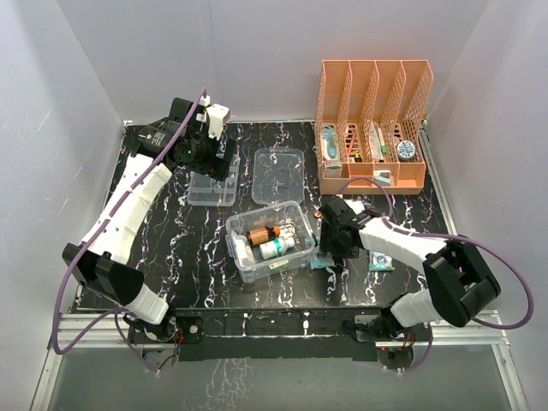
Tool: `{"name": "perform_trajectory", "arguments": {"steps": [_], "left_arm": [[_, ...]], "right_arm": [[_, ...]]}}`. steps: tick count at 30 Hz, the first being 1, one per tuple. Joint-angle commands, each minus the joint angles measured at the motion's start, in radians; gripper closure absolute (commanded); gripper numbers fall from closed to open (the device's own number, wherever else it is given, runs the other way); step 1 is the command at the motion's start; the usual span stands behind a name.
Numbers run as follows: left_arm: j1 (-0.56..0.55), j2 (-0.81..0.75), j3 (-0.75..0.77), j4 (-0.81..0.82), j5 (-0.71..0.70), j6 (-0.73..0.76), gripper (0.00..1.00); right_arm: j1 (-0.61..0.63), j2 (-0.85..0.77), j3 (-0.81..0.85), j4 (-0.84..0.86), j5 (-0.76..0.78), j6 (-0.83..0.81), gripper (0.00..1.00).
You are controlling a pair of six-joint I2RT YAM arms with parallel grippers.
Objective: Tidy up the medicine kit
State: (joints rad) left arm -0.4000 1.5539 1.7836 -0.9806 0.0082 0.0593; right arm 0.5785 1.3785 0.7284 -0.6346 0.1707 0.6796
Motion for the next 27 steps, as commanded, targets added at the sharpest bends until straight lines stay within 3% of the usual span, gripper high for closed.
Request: {"name": "perform_trajectory", "arguments": {"steps": [1,4,9,14,20,27], "left_arm": [[0.017,-0.052,-0.033,-0.018,0.022,-0.008,0.1],[0.025,-0.058,-0.046,-0.012,0.03,-0.001,0.1],[0.037,-0.057,-0.067,-0.002,0.049,0.003,0.1],[0.047,-0.047,-0.078,0.001,0.061,0.008,0.11],[0.055,-0.039,-0.09,0.006,0.078,0.007,0.11],[0.064,-0.031,-0.089,0.01,0.082,0.001,0.11]], "right_arm": [[-0.007,0.038,0.046,0.037,-0.008,-0.054,0.46],[-0.006,0.054,0.051,0.022,-0.009,-0.069,0.53],[-0.006,0.052,0.037,0.016,-0.015,-0.071,0.82],[-0.007,0.018,0.025,0.0,-0.003,-0.063,1.0],[-0.006,-0.061,0.056,-0.072,0.042,-0.052,1.0],[-0.008,-0.171,0.224,-0.264,0.179,-0.05,1.0]]}}
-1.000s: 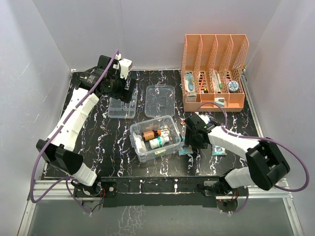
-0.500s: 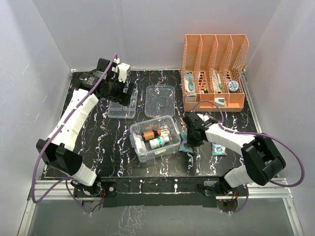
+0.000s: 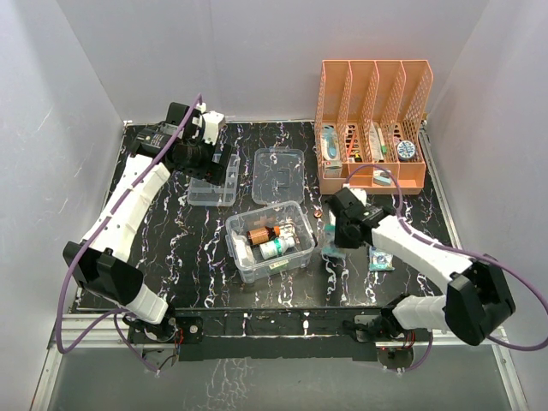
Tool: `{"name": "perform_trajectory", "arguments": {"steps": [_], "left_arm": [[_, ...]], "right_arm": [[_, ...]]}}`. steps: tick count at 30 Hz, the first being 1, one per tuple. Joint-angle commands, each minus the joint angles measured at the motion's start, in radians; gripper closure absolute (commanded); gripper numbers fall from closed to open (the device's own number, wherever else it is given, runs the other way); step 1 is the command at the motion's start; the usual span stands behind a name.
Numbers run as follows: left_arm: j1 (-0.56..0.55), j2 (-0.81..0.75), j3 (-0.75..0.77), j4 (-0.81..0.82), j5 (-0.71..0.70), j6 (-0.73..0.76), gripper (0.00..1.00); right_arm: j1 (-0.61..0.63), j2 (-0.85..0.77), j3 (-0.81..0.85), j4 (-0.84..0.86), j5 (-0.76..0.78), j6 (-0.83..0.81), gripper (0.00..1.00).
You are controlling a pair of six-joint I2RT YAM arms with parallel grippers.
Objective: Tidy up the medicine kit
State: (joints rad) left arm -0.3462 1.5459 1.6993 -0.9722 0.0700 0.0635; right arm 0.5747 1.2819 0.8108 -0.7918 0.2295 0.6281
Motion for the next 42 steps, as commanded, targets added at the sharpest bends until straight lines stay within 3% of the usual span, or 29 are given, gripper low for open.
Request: {"name": "perform_trajectory", "arguments": {"steps": [1,10,19,26,32,42], "left_arm": [[0.01,-0.022,-0.004,0.001,0.02,-0.006,0.11],[0.018,-0.021,-0.026,0.018,0.005,-0.029,0.08],[0.028,-0.02,-0.049,0.014,-0.003,-0.041,0.08],[0.033,-0.015,-0.056,0.014,0.012,-0.038,0.09],[0.035,-0.009,-0.065,0.017,0.027,-0.035,0.09],[0.037,0.004,-0.058,0.004,0.035,-0.022,0.1]], "right_arm": [[-0.004,-0.081,0.173,-0.133,0.137,0.002,1.0],[0.014,0.005,0.496,-0.178,0.108,-0.039,1.0],[0.21,0.176,0.688,-0.195,0.162,-0.012,1.0],[0.319,0.23,0.654,-0.198,0.176,0.028,1.0],[0.32,0.235,0.546,-0.143,0.182,0.02,1.0],[0.302,0.38,0.551,-0.068,0.159,-0.037,1.0]]}}
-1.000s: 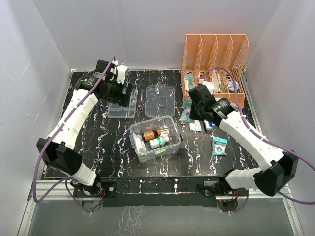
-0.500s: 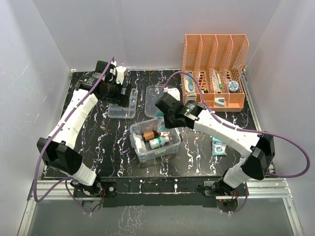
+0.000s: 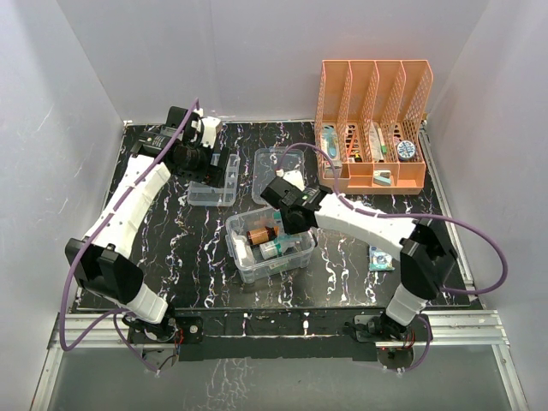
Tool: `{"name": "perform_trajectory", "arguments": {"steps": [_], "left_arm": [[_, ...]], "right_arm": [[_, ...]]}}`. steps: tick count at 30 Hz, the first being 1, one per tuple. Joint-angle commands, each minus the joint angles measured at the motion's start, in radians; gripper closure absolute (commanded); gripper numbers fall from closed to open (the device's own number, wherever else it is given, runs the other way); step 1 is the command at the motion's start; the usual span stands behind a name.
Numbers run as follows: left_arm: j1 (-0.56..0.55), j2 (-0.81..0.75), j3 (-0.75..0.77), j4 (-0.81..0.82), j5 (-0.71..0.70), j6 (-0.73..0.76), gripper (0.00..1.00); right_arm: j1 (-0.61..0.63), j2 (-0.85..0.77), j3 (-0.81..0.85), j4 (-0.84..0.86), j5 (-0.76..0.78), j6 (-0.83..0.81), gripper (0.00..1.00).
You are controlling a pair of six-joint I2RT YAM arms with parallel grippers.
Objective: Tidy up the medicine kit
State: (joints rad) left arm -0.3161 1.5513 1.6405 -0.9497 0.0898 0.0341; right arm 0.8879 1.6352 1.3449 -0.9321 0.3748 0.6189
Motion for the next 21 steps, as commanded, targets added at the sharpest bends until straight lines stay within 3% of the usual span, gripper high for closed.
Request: {"name": "perform_trajectory", "arguments": {"steps": [1,12,15,21], "left_arm": [[0.008,-0.001,0.002,-0.021,0.015,0.011,0.1],[0.014,0.002,-0.012,-0.023,0.024,0.029,0.1],[0.015,0.001,-0.019,-0.02,0.027,0.034,0.1],[0.019,0.006,-0.024,-0.017,0.036,0.038,0.1]], "right_arm": [[-0.013,0.038,0.02,0.077,0.011,-0.033,1.0],[-0.036,0.142,0.035,0.11,-0.005,-0.07,0.98],[-0.039,0.152,0.041,0.106,0.006,-0.07,0.82],[-0.04,0.137,0.07,0.069,0.043,-0.054,0.6]]}}
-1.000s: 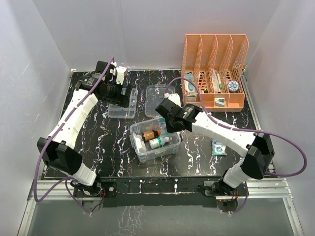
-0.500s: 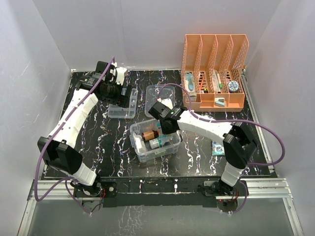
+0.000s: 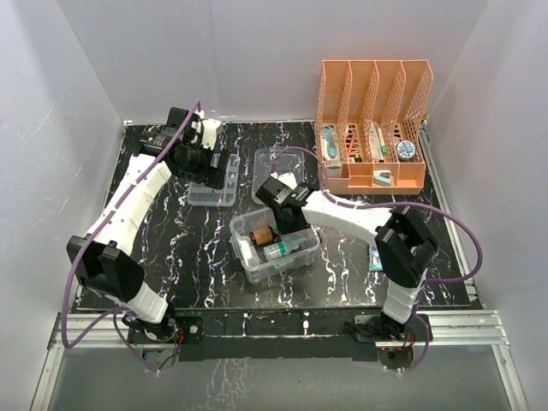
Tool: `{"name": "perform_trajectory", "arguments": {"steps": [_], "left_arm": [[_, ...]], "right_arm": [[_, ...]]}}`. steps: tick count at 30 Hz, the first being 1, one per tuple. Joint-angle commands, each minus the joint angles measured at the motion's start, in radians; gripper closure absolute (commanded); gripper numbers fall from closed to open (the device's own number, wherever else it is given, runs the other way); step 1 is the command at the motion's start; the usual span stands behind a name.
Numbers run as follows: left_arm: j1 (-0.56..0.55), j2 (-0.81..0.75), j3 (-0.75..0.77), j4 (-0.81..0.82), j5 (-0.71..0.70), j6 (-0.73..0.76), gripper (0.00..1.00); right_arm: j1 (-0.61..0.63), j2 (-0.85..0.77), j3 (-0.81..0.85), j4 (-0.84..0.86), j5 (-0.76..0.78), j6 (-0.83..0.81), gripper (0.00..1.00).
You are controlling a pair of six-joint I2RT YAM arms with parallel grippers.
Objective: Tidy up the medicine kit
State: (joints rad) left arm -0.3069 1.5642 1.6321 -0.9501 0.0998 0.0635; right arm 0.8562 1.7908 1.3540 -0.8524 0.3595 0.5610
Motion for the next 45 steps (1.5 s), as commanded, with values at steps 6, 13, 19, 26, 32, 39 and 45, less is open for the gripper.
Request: {"name": "perform_trajectory", "arguments": {"steps": [6,13,19,26,32,39,45], "left_arm": [[0.014,-0.005,-0.031,-0.01,0.041,0.014,0.11],[0.021,-0.006,-0.056,0.006,0.055,0.017,0.11],[0.027,-0.008,-0.063,0.01,0.069,0.021,0.11],[0.037,-0.027,-0.089,0.016,0.076,0.034,0.11],[0.043,-0.037,-0.095,0.01,0.093,0.036,0.11],[0.046,-0.048,-0.112,0.01,0.106,0.038,0.11],[0.048,-0.053,-0.123,0.007,0.1,0.042,0.11]], "right_arm": [[-0.008,-0.108,0.101,-0.075,0.075,0.042,0.54],[-0.009,-0.253,0.167,-0.196,0.204,0.083,0.52],[-0.138,-0.384,0.047,-0.285,0.236,0.112,0.46],[-0.342,-0.542,-0.194,-0.265,0.201,0.07,0.42],[-0.51,-0.562,-0.3,-0.139,0.044,-0.037,0.39],[-0.577,-0.418,-0.271,-0.002,-0.029,-0.122,0.39],[-0.583,-0.347,-0.224,0.0,-0.061,-0.128,0.39]]}}
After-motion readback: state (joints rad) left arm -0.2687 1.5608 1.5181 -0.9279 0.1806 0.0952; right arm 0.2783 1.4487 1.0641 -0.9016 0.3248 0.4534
